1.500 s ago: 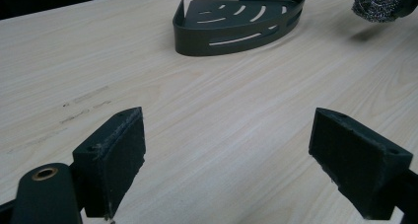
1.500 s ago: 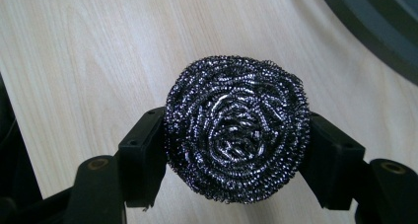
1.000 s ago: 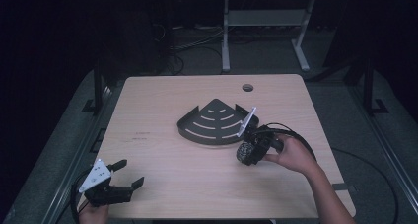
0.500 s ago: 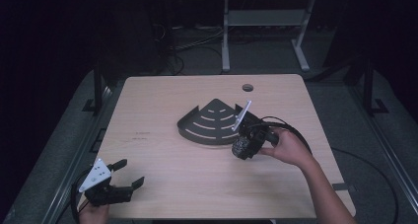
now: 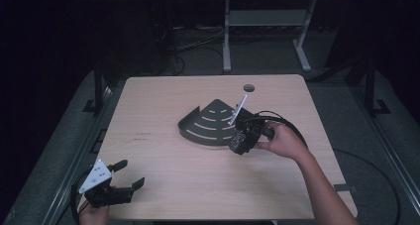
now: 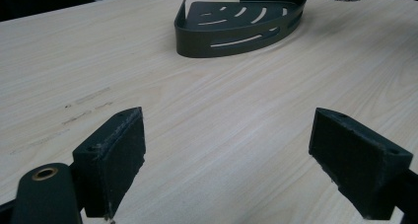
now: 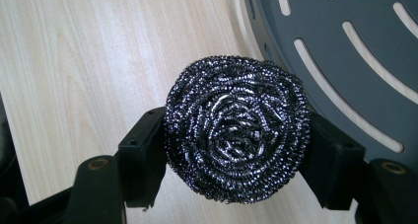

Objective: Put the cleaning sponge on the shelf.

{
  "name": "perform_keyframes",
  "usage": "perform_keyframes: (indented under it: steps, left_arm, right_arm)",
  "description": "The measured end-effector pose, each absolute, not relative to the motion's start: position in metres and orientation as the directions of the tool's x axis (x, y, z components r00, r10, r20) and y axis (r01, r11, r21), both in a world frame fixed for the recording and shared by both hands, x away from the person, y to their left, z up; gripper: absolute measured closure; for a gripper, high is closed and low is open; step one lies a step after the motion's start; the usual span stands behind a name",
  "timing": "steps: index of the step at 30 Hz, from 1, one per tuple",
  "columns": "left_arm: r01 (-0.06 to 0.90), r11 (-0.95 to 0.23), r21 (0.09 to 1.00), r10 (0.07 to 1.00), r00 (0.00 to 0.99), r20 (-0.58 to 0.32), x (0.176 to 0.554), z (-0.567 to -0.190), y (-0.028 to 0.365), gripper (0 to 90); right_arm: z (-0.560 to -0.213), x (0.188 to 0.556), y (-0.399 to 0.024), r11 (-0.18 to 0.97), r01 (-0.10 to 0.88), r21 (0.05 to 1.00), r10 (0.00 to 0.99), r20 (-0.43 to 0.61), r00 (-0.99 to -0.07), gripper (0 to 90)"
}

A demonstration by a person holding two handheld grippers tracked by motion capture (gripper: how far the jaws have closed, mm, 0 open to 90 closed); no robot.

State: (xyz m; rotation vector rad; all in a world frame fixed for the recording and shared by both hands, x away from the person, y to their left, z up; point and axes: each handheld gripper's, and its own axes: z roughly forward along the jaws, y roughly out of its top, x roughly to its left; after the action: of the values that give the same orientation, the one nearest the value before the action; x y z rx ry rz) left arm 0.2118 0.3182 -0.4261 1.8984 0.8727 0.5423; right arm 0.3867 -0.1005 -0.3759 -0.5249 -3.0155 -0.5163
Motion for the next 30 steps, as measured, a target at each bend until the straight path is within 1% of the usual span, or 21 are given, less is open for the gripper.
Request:
perform_keyframes:
  steps: [17, 22, 28, 30]
  left_arm:
    - [0.346, -0.304, 0.888, 0.762, 0.647, 0.009, 0.212, -0.427, 0.319, 13.3]
    - [0.345, -0.309, 0.886, 0.76, 0.65, 0.011, 0.212, -0.427, 0.318, 13.3]
    - [0.346, -0.304, 0.888, 0.761, 0.648, 0.007, 0.212, -0.427, 0.318, 13.3]
    - [0.345, -0.302, 0.889, 0.761, 0.649, 0.006, 0.212, -0.427, 0.318, 13.3]
  right_arm:
    - [-0.368, 0.406, -0.081, 0.896, 0.316, 0.313, 0.304, 0.086, -0.949, 32.6]
    - [-0.371, 0.415, -0.077, 0.891, 0.333, 0.31, 0.315, 0.107, -0.943, 32.6]
    - [-0.371, 0.423, -0.072, 0.898, 0.328, 0.292, 0.315, 0.092, -0.945, 32.6]
    - [-0.369, 0.427, -0.071, 0.892, 0.333, 0.305, 0.316, 0.105, -0.943, 32.6]
